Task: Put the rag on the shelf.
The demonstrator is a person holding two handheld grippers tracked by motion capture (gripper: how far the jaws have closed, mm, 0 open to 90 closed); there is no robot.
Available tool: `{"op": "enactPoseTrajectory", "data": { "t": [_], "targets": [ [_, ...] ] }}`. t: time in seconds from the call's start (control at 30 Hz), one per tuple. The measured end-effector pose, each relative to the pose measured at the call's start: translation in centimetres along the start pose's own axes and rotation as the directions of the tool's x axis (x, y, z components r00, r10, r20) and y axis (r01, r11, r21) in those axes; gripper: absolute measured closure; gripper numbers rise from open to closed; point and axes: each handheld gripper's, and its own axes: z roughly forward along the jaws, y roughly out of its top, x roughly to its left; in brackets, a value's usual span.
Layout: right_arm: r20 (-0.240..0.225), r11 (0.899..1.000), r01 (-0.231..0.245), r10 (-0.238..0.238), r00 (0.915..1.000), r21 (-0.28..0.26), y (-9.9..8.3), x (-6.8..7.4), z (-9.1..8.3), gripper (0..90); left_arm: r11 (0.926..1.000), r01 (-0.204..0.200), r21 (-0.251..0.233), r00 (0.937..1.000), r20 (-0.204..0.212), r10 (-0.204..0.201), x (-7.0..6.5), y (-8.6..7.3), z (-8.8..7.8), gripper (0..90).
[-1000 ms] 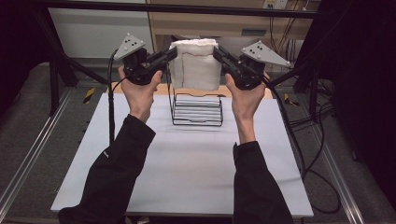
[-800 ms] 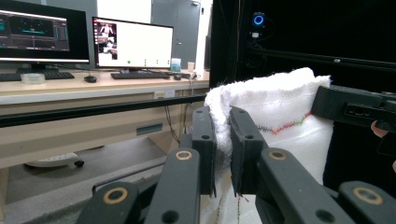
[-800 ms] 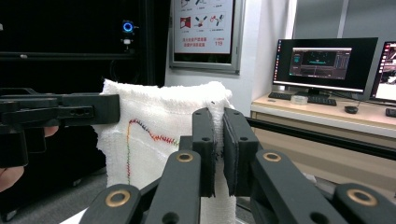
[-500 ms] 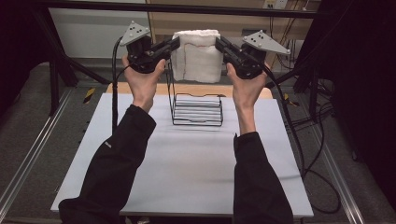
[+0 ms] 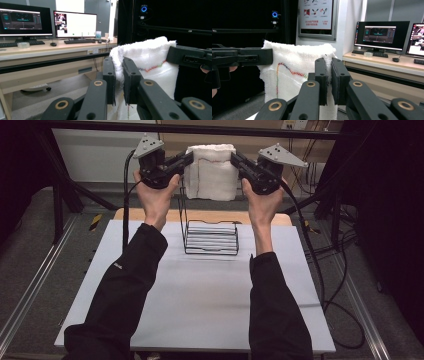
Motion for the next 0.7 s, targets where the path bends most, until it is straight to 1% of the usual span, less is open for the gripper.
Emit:
{"op": "enactPoseTrajectory", "data": {
  "t": [0.13, 0.2, 0.27, 0.33, 0.43, 0.57, 0.7],
  "targets": [
    [0.005, 1.000, -0.009, 0.009, 0.9999, 0.005, -0.3, -0.5, 0.8, 84.3, 1.0000, 0.002, 0.002, 0.9999, -0.011, -0.002, 0.4, -0.2, 0.7, 82.0],
    [0.003, 1.000, -0.005, 0.005, 1.0000, 0.006, -0.4, -0.8, 1.2, 84.3, 0.9999, 0.013, 0.003, 0.9999, -0.011, -0.013, 0.7, -0.3, 1.0, 82.0],
    [0.001, 1.000, -0.008, 0.008, 1.0000, 0.009, -0.4, -1.0, 1.5, 84.3, 1.0000, -0.001, 0.004, 0.9999, -0.016, 0.001, 0.8, -0.5, 1.2, 82.0],
    [0.000, 1.000, -0.007, 0.007, 1.0000, 0.014, -0.5, -1.1, 1.8, 84.3, 0.9999, -0.005, 0.009, 0.9997, -0.022, 0.006, 1.0, -0.7, 1.5, 82.0],
    [0.003, 1.000, -0.007, 0.007, 1.0000, 0.023, -0.8, -1.3, 2.2, 84.3, 0.9999, 0.002, 0.013, 0.9997, -0.024, -0.002, 1.2, -1.0, 1.8, 82.0],
    [-0.002, 0.999, -0.009, 0.009, 1.0000, 0.033, -1.2, -1.7, 2.6, 84.3, 0.9998, -0.010, 0.019, 0.9996, -0.025, 0.010, 1.4, -1.4, 2.0, 82.0],
    [-0.007, 0.999, 0.001, -0.001, 1.0000, 0.052, -1.7, -1.8, 3.2, 84.3, 0.9995, -0.006, 0.032, 0.9995, -0.031, 0.007, 1.8, -2.0, 2.2, 82.0]
  ]
}}
